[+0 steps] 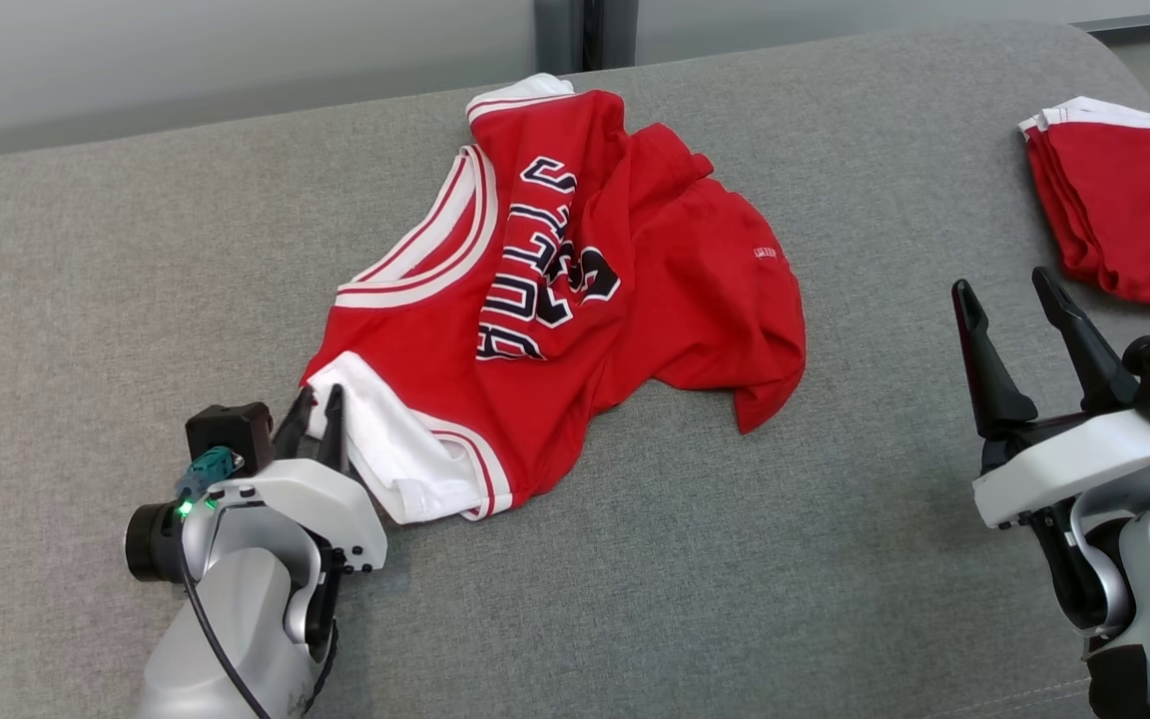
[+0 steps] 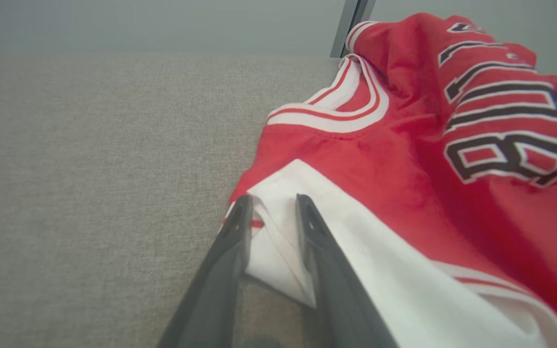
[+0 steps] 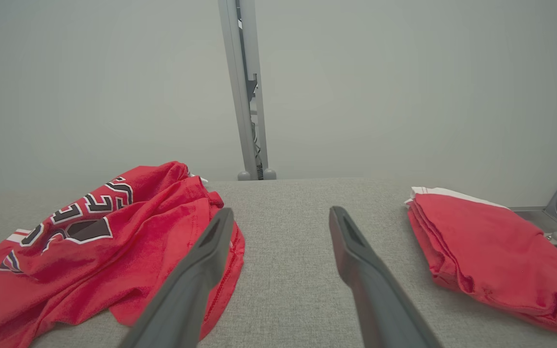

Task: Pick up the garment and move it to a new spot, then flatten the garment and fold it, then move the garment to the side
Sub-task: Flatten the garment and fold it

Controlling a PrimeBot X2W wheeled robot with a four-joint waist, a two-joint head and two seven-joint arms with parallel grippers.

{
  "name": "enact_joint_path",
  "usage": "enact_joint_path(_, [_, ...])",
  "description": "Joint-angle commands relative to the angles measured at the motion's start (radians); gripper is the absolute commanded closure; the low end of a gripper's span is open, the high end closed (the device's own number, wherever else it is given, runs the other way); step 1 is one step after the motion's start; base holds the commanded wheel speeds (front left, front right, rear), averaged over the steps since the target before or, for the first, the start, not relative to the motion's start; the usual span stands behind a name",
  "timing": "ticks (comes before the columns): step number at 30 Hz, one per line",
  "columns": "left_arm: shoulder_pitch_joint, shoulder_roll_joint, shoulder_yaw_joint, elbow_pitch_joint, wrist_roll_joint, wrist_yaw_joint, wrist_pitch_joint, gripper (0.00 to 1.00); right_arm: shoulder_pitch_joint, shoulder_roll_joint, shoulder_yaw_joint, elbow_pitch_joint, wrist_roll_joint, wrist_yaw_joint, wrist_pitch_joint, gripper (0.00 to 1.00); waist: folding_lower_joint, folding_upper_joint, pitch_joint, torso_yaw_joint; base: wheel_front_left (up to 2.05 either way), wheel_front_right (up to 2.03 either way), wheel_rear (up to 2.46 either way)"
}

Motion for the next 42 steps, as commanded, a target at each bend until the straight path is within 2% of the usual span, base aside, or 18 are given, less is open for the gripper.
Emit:
enact_joint_path(1, [-0.018, 0.003, -0.003, 0.009, 0.007, -0.007, -0.004, 0.94, 0.015, 0.002, -0.005, -0.01, -0.009, 0.0, 0.007, 0.0, 0.0, 0.0, 0.0, 0.003, 0.0, 0.0, 0.0])
enact_joint_path(2, [-0.02, 0.001, -0.006, 0.014, 0.006, -0.01, -0.006, 1.0, 0.016, 0.003, -0.005, -0.013, -0.011, 0.0, 0.007, 0.0, 0.0, 0.0, 0.0, 0.004, 0.0, 0.0, 0.0])
enact_joint_path(8, [-0.03, 0.003, 0.003, -0.009, 0.015, -0.011, -0.02, 1.0, 0.03, 0.006, -0.01, -0.026, -0.021, 0.0, 0.018, 0.0, 0.0, 0.0, -0.007, 0.018, 0.0, 0.0, 0.0])
enact_joint_path(12, [-0.006, 0.007, 0.033, -0.082, 0.024, 0.0, -0.021, 1.0, 0.037, 0.004, -0.021, -0.028, -0.026, 0.0, 0.023, 0.0, 0.0, 0.0, -0.023, 0.045, 0.0, 0.0, 0.0])
enact_joint_path(19, [0.081, 0.016, 0.104, -0.237, 0.051, 0.027, -0.021, 1.0, 0.06, 0.002, -0.043, -0.022, -0.024, 0.0, 0.025, 0.0, 0.0, 0.0, -0.079, 0.134, 0.0, 0.0, 0.0])
enact_joint_path(23, [0.149, 0.025, 0.127, -0.298, 0.064, 0.024, -0.021, 1.0, 0.081, 0.009, -0.057, -0.002, -0.029, 0.0, 0.024, 0.0, 0.0, 0.0, -0.12, 0.197, 0.0, 0.0, 0.0])
enact_joint_path(30, [0.286, 0.035, 0.12, -0.363, 0.081, 0.023, -0.02, 1.0, 0.11, 0.029, -0.077, 0.037, -0.045, 0.0, 0.02, 0.0, 0.0, 0.0, -0.172, 0.285, 0.0, 0.0, 0.0])
enact_joint_path(35, [0.35, 0.039, 0.092, -0.355, 0.086, 0.022, 0.033, 1.0, 0.115, 0.043, -0.076, 0.058, -0.056, 0.0, 0.028, 0.0, 0.0, 0.0, -0.184, 0.307, 0.0, 0.0, 0.0])
enact_joint_path(36, [0.359, 0.038, 0.079, -0.35, 0.087, 0.013, 0.055, 0.46, 0.114, 0.044, -0.076, 0.061, -0.058, 0.0, 0.031, 0.0, 0.0, 0.0, -0.184, 0.308, 0.0, 0.0, 0.0])
enact_joint_path(37, [0.363, 0.038, 0.073, -0.349, 0.086, 0.013, 0.071, 0.0, 0.112, 0.046, -0.076, 0.063, -0.059, 0.0, 0.032, 0.0, 0.0, 0.0, -0.184, 0.309, 0.0, 0.0, 0.0])
enact_joint_path(42, [0.35, 0.034, 0.089, -0.369, 0.075, 0.046, 0.066, 0.0, 0.1, 0.049, -0.072, 0.066, -0.061, 0.0, 0.036, 0.0, 0.0, 0.0, -0.178, 0.302, 0.0, 0.0, 0.0])
